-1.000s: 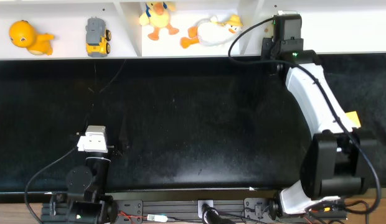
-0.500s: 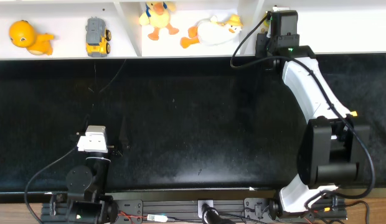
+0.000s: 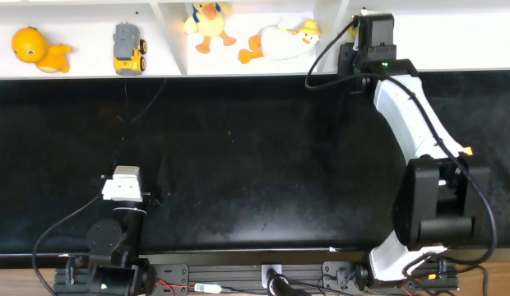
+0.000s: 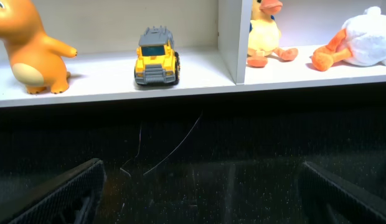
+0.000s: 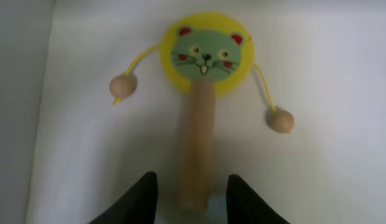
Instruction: Store Toys
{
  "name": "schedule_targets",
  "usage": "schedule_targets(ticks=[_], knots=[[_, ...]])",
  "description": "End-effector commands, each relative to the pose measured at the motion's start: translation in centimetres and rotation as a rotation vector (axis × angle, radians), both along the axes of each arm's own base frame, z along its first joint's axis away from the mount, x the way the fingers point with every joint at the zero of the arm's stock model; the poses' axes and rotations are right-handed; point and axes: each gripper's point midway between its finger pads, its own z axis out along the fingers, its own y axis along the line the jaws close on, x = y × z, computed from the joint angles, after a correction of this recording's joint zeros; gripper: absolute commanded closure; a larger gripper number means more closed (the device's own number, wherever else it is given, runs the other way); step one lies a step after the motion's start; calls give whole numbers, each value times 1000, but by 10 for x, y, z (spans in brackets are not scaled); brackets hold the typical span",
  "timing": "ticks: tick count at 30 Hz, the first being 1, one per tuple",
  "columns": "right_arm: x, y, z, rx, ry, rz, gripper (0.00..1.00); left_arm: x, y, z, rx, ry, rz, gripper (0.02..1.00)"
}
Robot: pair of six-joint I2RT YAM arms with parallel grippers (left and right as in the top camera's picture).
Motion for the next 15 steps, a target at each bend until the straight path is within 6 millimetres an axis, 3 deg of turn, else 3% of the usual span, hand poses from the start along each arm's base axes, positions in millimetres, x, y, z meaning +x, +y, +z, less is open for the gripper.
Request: schedule_targets(ticks=[1,6,12,15], knots=[[-16,-3,25,-24,-14,-4,551,-1,-2,1,9,-10,-11,20],[-52,-12,32,-54,4,-22,428,-1,-2,1,9,-10,-11,20],[-110,-22,28,-77,3,-42,3,-1,-2,1,9,-10,-11,20],[-138,-25,30,-76,-14,-44,3,-1,-2,1,9,-10,-12,20]])
